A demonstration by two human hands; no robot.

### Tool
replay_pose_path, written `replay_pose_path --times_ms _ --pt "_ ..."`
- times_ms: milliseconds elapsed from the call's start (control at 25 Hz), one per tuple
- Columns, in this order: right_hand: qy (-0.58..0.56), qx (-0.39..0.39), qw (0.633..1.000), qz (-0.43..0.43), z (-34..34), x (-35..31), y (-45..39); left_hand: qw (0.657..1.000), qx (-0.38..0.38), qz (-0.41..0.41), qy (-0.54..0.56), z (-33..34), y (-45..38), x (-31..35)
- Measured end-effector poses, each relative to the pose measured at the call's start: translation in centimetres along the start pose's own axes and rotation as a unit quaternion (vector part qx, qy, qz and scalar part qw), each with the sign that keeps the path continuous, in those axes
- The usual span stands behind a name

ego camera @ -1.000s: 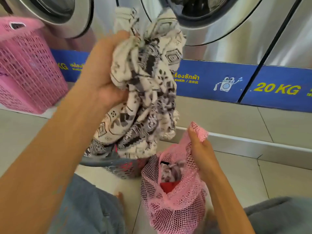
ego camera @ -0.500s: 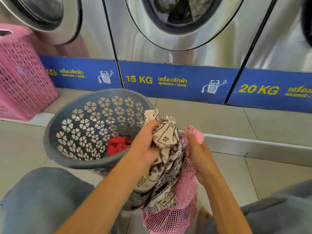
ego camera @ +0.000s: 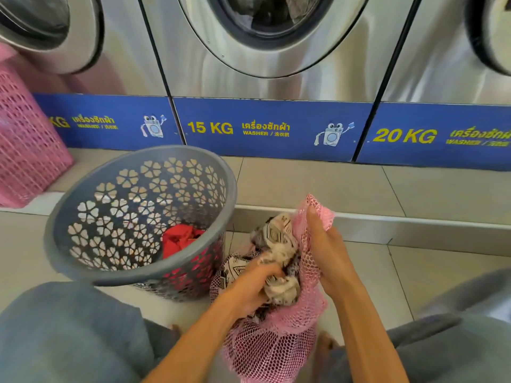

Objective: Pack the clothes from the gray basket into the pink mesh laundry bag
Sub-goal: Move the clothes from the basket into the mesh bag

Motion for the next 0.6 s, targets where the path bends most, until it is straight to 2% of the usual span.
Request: replay_pose_path --times_ms 40,160,320,440,480,560,600 --pt "0.007 -0.008 1.0 -0.005 0.3 0.1 0.1 0.997 -0.045 -0.029 -0.047 -0.2 0.0 -1.2" --pt "0.048 -0.047 0.998 -0.018 1.6 0.4 0.7 0.97 -0.106 -0.085 -0.201 1.0 0.1 -3.6" --pt "0.075 -0.088 0.993 -0.009 2.4 0.6 1.3 0.907 -0.099 -0.165 -0.375 2.2 0.2 -4.4" --pt "0.038 -0.076 0.996 -0.002 1.6 0.4 0.9 0.876 -0.137 -0.141 -0.441 0.4 -1.0 -2.8" --pt "0.023 -0.057 0.998 -0.008 1.1 0.4 0.5 0.882 -0.124 -0.126 -0.437 -0.7 -1.4 -1.9" --pt "-0.004 -0.014 1.0 -0.001 0.5 0.3 0.2 0.905 -0.035 -0.105 -0.41 -3.5 -1.5 -0.2" --pt "-0.021 -0.005 1.0 0.009 0.5 0.2 0.1 0.896 0.024 -0.084 -0.436 -5.0 -1.4 0.6"
Point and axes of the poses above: each hand's wrist, its own y-axis away from the middle knuckle, its own z-axis out of the palm, x = y × z, the point moved 2 cm from there along -y, towards the middle knuckle, and after that the axes turned 9 degrees about z, right-handed, at the moved point
